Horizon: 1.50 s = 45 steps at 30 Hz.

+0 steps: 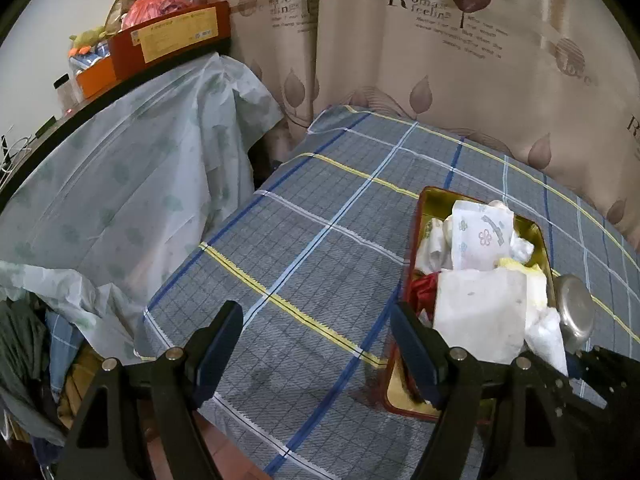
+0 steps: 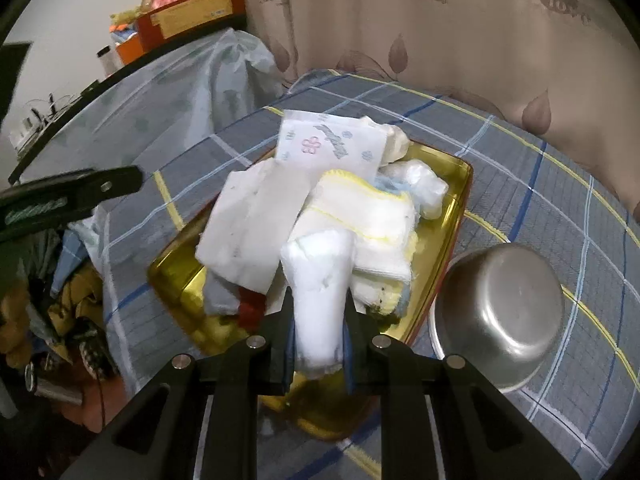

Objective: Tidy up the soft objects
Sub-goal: 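Carry the white cotton wad into the gold tray and open the right gripper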

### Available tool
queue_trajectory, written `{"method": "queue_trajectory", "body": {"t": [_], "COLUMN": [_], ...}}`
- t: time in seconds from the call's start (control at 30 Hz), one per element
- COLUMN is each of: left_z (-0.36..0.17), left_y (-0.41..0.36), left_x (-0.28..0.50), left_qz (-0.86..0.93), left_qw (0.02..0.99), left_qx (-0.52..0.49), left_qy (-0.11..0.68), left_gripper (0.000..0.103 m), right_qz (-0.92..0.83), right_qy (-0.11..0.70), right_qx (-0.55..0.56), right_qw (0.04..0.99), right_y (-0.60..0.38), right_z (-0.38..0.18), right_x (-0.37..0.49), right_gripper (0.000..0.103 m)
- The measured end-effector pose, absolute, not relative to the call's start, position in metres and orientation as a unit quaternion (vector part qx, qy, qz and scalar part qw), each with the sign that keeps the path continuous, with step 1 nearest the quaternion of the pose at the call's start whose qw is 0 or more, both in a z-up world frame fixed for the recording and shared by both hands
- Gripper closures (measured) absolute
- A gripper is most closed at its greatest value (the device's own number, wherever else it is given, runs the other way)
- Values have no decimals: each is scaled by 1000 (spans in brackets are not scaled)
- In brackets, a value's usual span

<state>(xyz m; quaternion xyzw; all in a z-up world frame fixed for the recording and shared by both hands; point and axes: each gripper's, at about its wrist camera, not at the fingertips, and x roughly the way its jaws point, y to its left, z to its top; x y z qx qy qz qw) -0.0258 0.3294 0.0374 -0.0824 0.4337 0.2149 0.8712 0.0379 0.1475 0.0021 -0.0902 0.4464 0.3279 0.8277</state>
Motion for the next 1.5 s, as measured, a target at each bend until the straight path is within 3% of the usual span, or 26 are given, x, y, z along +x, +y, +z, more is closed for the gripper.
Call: {"method": "queue_trajectory", "body": {"t": [0.53, 0.83, 0.9, 1.1, 1.5], "left_z": [32, 31, 32, 33, 35], "left_y": [338, 338, 336, 329, 319], "left_x": [-26, -26, -26, -26, -26], "left_qz": [221, 215, 212, 211, 208], "left_qw": [864, 864, 865, 866, 868], "left_qx": [-101, -102, -104, -98, -88], "left_qy": [441, 444, 444, 442, 442], "left_gripper": [25, 25, 25, 25, 25], "right_qz": [319, 321, 320, 313, 268], "right_qy": [444, 425, 417, 399, 389], "right_qx": [-74, -75, -77, -84, -62], "right_qw": [834, 843, 847, 858, 879], "right_y": [155, 151, 150, 151, 131], "right_z": [-3, 9, 13, 24, 30], "right_x": [46, 33, 29, 17, -7], "right_gripper": [82, 57, 45, 27, 8]}}
